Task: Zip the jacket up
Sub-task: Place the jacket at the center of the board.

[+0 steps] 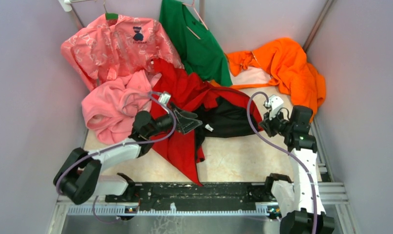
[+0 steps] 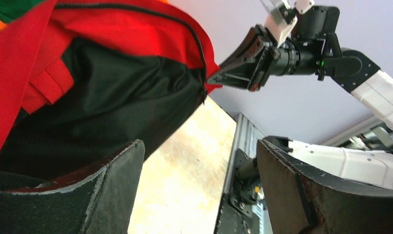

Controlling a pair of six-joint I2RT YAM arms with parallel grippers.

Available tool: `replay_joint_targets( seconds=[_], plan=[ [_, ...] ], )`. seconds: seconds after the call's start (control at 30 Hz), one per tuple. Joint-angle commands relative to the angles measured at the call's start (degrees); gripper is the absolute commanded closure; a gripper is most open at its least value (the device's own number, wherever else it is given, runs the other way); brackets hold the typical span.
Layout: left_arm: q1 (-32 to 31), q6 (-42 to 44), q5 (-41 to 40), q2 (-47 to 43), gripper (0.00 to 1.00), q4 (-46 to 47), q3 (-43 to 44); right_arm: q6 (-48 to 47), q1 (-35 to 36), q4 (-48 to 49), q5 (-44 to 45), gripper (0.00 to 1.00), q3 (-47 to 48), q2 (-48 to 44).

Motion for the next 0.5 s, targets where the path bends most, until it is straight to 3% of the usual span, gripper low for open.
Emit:
replay_joint_targets(
  seconds=[0.0,0.13,0.27,0.33,0.47],
  plan=[
    [0.3,-5.0,7.7,6.0,0.15,0.2,4.7,-1.2,-2.8,1.1,6.8,1.0,3.7,-1.8],
    [0.2,-7.4,10.5,11.0,0.19,2.0,7.2,-1.4,-8.3,0.4,6.5,1.0,5.0,-2.2],
    [-0.4,-7.5,10.7,15.4,0.21,2.6,10.0,-6.9,-9.0,-5.9,-7.3,1.0,6.1,0.3],
    [-1.0,-7.4,11.1,18.2,0.23,2.3,12.0,-9.9,-6.8,-10.6,-11.8,1.0,7.9,5.1],
    [-1.9,-8.2,11.4,22.9,0.27,3.2,14.9,-9.8,4.2,-12.0,-7.9,1.0,9.1,15.1]
  ],
)
